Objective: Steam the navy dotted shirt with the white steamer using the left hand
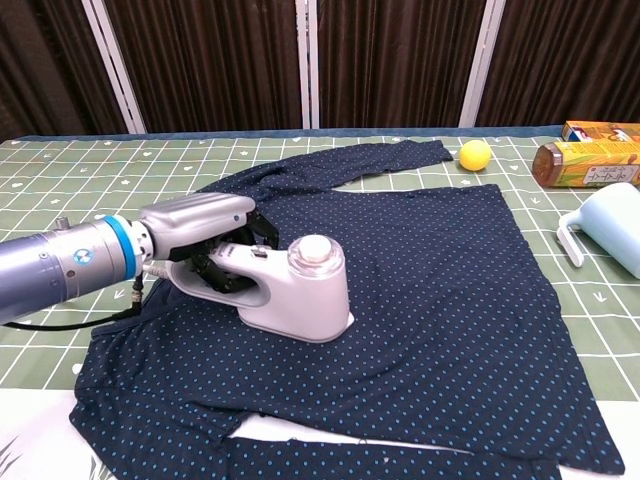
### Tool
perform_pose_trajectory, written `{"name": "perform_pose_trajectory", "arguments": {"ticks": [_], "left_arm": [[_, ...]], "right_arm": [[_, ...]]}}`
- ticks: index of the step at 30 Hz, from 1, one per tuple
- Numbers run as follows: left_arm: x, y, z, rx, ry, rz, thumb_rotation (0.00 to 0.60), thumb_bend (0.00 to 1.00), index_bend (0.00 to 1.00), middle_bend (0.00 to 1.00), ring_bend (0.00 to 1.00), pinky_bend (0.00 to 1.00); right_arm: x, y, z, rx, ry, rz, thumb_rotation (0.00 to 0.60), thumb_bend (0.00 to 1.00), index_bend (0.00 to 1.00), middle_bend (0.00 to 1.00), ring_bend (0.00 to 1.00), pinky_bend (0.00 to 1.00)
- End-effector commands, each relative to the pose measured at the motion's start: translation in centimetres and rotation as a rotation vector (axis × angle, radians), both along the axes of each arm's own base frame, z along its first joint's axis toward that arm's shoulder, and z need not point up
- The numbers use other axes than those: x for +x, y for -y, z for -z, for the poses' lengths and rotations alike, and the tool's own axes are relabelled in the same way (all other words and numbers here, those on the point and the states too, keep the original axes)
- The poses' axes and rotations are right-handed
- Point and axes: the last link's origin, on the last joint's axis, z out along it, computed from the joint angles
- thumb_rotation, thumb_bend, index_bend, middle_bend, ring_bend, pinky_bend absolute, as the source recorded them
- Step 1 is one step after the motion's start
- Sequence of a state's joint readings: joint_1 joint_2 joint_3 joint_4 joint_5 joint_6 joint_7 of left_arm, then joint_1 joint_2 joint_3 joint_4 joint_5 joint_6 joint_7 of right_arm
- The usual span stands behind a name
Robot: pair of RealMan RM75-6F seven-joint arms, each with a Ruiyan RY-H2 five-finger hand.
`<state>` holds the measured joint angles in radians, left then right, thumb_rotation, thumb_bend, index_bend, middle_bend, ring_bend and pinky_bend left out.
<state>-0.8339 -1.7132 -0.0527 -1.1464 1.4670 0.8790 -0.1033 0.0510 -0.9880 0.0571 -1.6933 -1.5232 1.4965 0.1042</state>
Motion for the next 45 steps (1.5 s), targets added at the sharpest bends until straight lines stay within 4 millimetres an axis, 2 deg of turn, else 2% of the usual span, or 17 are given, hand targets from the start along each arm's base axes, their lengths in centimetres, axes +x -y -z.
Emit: {"name": "perform_pose_trajectory", "arguments": {"ticks": [1,10,17,31,45], "left_arm": [[-0.6,-0.5,-0.5,0.017,-0.005,-0.011,0.600,0.69,0.92,0.83,0.78,1.00],[-2.4,-1.7,-2.1,0.063,-0.007,-0.057,0.600,0.69,0.92,0.83,0.78,1.00],[-3.4,-1.8,-2.5,0.063,-0.016,-0.069,0.600,0.69,0.92,0.83,0.78,1.00],[-3.6,0.2,-1.8,0.008,-0.008,-0.043,0.600,0.69,0.92,0.83,0.78,1.00],[-2.7,2.5,-0.8,-0.047,0.005,0.018,0.600,0.69,0.92,0.83,0.78,1.00]], "right_arm": [[0.0,0.0,0.0,-0.001,0.000,0.001,0.600,0.00,0.00,0.00,0.00,0.00],[0.0,0.1,0.2,0.007,-0.003,0.001,0.600,0.00,0.00,0.00,0.00,0.00],[0.1,0.1,0.2,0.008,-0.005,0.002,0.600,0.00,0.00,0.00,0.00,0.00],[0.0,0.1,0.1,0.006,0.001,0.001,0.600,0.00,0.00,0.00,0.00,0.00],[0.1,-0.1,0.0,0.004,0.005,-0.005,0.600,0.00,0.00,0.00,0.00,0.00]]}}
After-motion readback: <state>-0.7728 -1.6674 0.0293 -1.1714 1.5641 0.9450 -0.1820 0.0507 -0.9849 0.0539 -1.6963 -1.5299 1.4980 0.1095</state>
